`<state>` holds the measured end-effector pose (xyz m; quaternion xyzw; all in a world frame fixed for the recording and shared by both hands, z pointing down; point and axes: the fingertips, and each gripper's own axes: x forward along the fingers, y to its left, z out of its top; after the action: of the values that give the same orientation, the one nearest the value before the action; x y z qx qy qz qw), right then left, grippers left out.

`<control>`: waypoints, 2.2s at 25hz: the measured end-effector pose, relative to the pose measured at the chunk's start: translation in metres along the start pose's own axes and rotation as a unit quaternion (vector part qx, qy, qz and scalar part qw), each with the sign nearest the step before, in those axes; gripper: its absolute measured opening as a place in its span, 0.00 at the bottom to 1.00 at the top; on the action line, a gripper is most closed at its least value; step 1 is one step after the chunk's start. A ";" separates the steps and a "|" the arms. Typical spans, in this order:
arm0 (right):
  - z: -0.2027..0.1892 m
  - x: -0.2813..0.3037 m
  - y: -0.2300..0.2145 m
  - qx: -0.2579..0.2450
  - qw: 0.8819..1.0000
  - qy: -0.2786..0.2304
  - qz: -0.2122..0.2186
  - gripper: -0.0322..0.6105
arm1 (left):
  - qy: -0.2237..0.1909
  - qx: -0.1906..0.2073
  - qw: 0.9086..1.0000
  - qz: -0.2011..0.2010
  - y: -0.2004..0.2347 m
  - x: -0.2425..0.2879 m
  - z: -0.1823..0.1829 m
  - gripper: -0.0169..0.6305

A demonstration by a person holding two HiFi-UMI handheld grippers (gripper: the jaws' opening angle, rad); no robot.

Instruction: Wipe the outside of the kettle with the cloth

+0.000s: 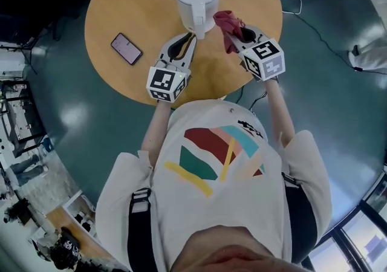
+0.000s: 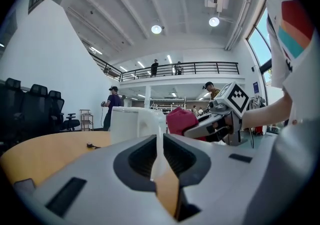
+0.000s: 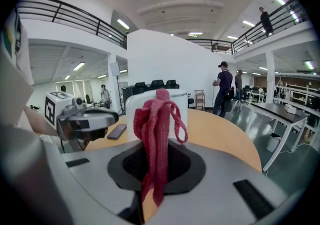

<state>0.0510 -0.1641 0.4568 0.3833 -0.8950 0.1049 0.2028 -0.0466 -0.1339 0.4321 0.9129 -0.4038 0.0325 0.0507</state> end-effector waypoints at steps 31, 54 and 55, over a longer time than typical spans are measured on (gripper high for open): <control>-0.002 -0.013 -0.003 0.032 0.999 -0.020 0.001 0.11 | 0.002 0.038 0.992 0.120 0.071 0.008 -0.003 0.30; 0.027 0.047 -0.007 0.016 0.999 -0.020 0.037 0.11 | 0.032 0.047 0.969 0.240 0.229 0.022 0.014 0.30; 0.032 0.044 -0.006 0.014 0.999 -0.032 0.039 0.11 | 0.033 0.052 0.969 0.239 0.231 0.026 0.017 0.29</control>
<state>0.0182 -0.2076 0.4477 0.3542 -0.9138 0.1126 0.1641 -0.1999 -0.3094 0.4336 0.7894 -0.6065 0.0950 0.0073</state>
